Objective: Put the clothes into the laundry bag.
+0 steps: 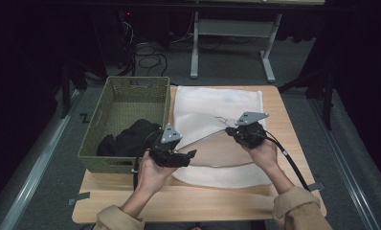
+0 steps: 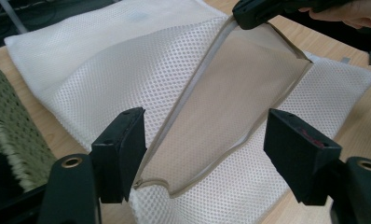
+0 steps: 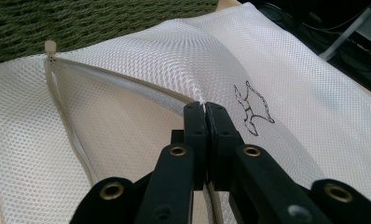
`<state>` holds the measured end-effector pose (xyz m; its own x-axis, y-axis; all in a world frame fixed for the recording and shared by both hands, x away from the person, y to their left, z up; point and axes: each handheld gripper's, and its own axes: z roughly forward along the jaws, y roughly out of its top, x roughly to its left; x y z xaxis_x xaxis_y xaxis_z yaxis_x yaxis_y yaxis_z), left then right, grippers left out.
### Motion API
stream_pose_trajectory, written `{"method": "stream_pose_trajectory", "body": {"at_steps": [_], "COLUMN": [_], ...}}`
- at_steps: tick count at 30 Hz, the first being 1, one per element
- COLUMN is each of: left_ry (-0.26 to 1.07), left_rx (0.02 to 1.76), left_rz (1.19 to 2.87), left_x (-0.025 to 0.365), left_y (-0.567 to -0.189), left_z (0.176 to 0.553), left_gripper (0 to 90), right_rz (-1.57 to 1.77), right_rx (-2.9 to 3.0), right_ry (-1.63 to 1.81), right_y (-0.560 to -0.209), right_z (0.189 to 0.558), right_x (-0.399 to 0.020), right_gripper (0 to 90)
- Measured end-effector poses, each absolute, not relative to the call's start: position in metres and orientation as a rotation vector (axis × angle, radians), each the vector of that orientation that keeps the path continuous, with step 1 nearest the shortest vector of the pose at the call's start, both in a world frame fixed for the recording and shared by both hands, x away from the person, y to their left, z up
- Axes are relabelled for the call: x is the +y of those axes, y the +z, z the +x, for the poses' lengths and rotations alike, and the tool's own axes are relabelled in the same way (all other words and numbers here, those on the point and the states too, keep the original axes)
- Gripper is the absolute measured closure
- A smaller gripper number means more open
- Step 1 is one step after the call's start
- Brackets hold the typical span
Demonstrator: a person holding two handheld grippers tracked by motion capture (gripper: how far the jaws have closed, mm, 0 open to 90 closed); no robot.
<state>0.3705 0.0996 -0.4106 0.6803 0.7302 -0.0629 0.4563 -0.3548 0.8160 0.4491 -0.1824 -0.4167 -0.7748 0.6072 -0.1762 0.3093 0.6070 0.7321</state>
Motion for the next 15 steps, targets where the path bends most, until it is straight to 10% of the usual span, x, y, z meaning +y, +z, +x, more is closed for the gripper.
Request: {"method": "stream_pose_trajectory", "body": {"at_steps": [15], "left_ry": [0.418], "left_rx": [0.986], "left_rz": [1.941], "left_x": [0.129], "left_y": [-0.401], "left_z": [0.375], "left_gripper": [24.3], "right_rz": [0.732], "right_rx": [2.422], "right_ry": [0.998], "right_y": [-0.417], "right_z": [0.449], "right_x": [-0.182], "right_gripper": [89.2]}}
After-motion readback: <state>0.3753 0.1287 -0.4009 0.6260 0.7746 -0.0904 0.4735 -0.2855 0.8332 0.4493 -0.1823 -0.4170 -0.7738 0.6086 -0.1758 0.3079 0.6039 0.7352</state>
